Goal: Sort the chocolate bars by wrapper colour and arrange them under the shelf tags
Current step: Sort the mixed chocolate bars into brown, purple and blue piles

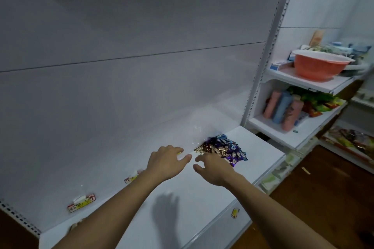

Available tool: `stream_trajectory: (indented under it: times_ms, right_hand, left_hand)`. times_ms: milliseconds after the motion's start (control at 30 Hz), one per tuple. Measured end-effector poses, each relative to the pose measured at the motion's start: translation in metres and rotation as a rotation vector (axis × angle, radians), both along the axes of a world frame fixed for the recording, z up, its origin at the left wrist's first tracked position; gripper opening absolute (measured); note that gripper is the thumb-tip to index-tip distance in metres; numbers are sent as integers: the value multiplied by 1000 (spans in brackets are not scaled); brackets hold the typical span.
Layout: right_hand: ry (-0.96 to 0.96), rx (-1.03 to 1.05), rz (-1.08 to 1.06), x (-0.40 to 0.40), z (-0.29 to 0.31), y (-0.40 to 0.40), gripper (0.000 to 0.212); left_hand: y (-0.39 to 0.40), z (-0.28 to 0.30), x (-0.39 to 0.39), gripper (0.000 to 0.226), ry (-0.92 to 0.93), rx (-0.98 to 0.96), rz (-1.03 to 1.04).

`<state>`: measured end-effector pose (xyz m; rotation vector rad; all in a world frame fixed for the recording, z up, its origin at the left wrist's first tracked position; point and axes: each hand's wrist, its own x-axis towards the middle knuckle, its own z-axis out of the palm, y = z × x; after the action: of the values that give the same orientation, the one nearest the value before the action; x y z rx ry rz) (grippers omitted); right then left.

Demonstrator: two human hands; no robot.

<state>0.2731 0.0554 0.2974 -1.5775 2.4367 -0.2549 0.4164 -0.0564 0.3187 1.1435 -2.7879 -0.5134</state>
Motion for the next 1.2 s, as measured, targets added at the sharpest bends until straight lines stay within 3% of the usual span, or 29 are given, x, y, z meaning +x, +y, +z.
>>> stream_trajectory:
  times_ms: [433,600,667,800,967,1200]
  right_hand:
    - [-131,76,261,-86,-59,-40,45]
    - [-266,119,350,-144,-136,-32,43]
    - [-261,131,369,-156,-177,-23,43]
    - [-154,51,394,-171,-256,-20,46]
    - [32,-88,406,-187,-348,-36,61]
    - [116,-131,399,-188,-370,-38,69]
  left_hand:
    - [16,-74,-42,52,71,150,348]
    - [52,-153,-83,47,206,293,595]
    - [65,-192,-101,46,152,315,614]
    - [72,-272,-125,47,107,203,566]
    - [53,-368,-142,50,78,-116,472]
    - [45,-399,-150,74,-6,-177,446]
